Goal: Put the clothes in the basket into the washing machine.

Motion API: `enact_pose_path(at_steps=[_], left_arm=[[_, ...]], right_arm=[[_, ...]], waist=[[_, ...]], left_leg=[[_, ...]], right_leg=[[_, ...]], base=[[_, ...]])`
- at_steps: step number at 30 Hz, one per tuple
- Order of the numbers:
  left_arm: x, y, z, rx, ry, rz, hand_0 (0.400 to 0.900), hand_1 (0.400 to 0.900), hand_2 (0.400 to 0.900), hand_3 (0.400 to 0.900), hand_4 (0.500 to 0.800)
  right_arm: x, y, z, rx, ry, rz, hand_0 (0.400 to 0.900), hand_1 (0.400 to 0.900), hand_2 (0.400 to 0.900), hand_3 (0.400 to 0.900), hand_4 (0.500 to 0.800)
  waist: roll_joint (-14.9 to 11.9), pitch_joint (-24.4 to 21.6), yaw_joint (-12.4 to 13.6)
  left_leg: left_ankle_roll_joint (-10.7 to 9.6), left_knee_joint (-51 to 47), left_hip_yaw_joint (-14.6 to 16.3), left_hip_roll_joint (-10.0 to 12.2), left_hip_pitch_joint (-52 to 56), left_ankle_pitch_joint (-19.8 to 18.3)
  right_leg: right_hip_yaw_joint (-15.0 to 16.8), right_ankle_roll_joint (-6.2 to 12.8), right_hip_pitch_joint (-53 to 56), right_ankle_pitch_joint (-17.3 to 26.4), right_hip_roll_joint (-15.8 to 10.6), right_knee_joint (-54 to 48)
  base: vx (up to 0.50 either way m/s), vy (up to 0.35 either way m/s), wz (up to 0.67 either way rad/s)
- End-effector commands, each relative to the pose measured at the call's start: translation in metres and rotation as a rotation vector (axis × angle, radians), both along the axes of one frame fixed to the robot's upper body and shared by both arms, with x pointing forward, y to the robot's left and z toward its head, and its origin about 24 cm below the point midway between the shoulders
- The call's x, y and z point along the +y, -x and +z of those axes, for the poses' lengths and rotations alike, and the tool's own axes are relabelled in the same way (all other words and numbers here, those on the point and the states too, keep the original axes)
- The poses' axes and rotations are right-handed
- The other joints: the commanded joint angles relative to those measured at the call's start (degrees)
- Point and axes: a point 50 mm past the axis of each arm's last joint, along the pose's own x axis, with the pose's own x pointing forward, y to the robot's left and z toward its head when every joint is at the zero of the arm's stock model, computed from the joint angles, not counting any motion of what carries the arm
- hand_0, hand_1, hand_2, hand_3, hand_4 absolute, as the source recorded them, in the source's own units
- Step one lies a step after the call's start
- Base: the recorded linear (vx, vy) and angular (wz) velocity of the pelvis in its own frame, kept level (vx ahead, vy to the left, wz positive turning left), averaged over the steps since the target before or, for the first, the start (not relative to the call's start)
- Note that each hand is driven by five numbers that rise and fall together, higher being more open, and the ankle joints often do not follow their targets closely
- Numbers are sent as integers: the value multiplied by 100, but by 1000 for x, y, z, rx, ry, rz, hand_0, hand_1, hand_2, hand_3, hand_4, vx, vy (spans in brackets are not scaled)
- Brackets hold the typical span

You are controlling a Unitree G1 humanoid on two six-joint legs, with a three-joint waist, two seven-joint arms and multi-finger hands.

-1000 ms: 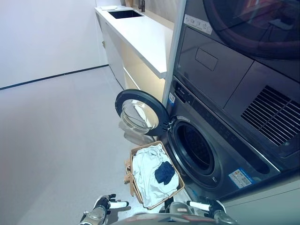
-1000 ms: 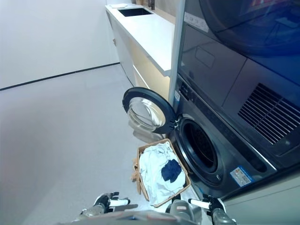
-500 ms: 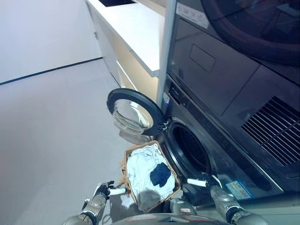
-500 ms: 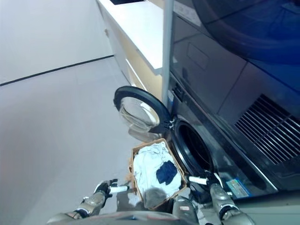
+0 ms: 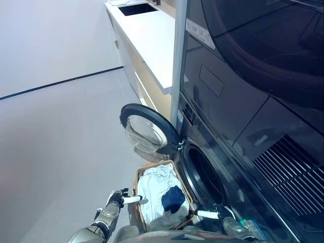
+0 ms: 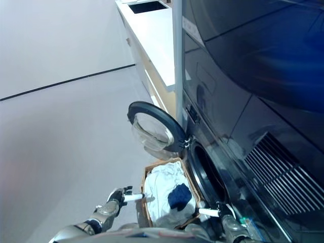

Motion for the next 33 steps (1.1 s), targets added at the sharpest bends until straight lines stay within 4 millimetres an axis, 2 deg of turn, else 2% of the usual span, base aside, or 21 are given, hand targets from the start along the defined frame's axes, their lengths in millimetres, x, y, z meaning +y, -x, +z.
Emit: enact_pose_path(at_steps=[1,3,5,7,11,13,16,18,20,21,24,28,31,33], left_arm=[[10,-20,12,-98,-24,11,900,900,900,900,800],[13,-14,10,-87,-23,31,900,900,900,900,800],[14,-9,7,-74,-22,37,900,900,900,900,800],[15,-7,7,-74,-25,35,900,900,900,900,800],[13,-18,13,-124,-34,24,900,900,900,900,800],[12,-38,23,-190,-64,-5,900,900,900,900,800],[9,-77,47,-308,-141,-69,900,900,900,900,800],[9,-103,66,-388,-219,-97,900,900,900,900,800],[13,-125,86,-468,-326,-122,900,900,900,900,800],[15,-138,99,-514,-374,-126,900,900,900,900,800],[19,-173,140,-643,-484,-160,900,900,900,900,800],[19,-196,173,-732,-557,-158,900,900,900,900,800],[20,-211,200,-801,-608,-150,900,900,900,900,800],[21,-217,212,-838,-608,-125,900,900,900,900,800]], right_arm=[[-59,-16,23,-99,198,-84,900,900,900,900,800],[-58,-17,23,-102,199,-62,900,900,900,900,800],[-57,-16,22,-99,192,-53,900,900,900,900,800],[-58,-16,23,-99,190,-44,900,900,900,900,800],[-59,-25,27,-126,199,-31,900,900,900,900,800],[-60,-38,33,-177,203,-45,900,900,900,900,800],[-56,-76,49,-274,225,-5,900,900,900,900,800],[-48,-100,59,-329,235,29,900,900,900,900,800],[-36,-121,69,-393,236,59,900,900,900,900,800],[-31,-134,77,-432,243,77,900,900,900,900,800],[-23,-160,96,-516,259,100,900,900,900,900,800],[-17,-183,118,-617,263,100,900,900,900,900,800],[-6,-206,143,-743,245,107,900,900,900,900,800],[0,-213,154,-803,237,115,900,900,900,900,800]], waist=[[144,13,129],[229,33,203],[319,33,229],[402,33,239],[568,56,208],[591,214,135],[568,631,57],[519,898,49],[410,1105,82],[341,1230,102],[206,1580,34],[133,1841,-115],[23,1959,-305],[-36,1935,-400]], left_leg=[[-32,-1087,-411,307,-183,1214],[-113,-1546,-523,495,-160,1415],[-175,-1679,-511,577,-66,1496],[-217,-1522,-549,538,-20,1498],[-147,-1551,-650,347,45,1309],[-147,-1488,-496,264,-98,1289],[-59,-1178,-212,98,-511,1150],[-35,-1090,-1,82,-752,1136],[-34,-1044,228,145,-946,1138],[-27,-967,333,180,-1078,1119],[-33,-563,388,245,-1557,1091],[-15,-24,258,240,-2111,958],[-40,138,346,328,-2575,934],[-66,237,410,388,-2892,922]], right_leg=[[290,791,257,173,30,86],[450,824,388,72,58,103],[571,873,483,-29,69,132],[670,906,557,-93,37,165],[938,1041,452,-175,-117,210],[983,1113,227,-137,-263,282],[1255,1267,-416,81,-515,386],[1397,1326,-812,288,-579,384],[1378,1385,-1113,462,-621,350],[1260,1430,-1281,554,-656,344],[1157,1444,-1767,682,-660,516],[1231,1401,-2351,722,-597,817],[1359,1496,-2939,936,-559,854],[1410,1528,-3237,1035,-536,791]], base=[[216,94,-73],[203,107,-71],[162,113,-59],[126,159,-53],[54,220,-50],[-96,247,-31],[-232,235,-64],[-243,171,-73],[-197,85,-75],[-171,24,-55],[-145,-20,-11],[-94,-9,-11],[-121,-2,-33],[-83,-11,-31]])
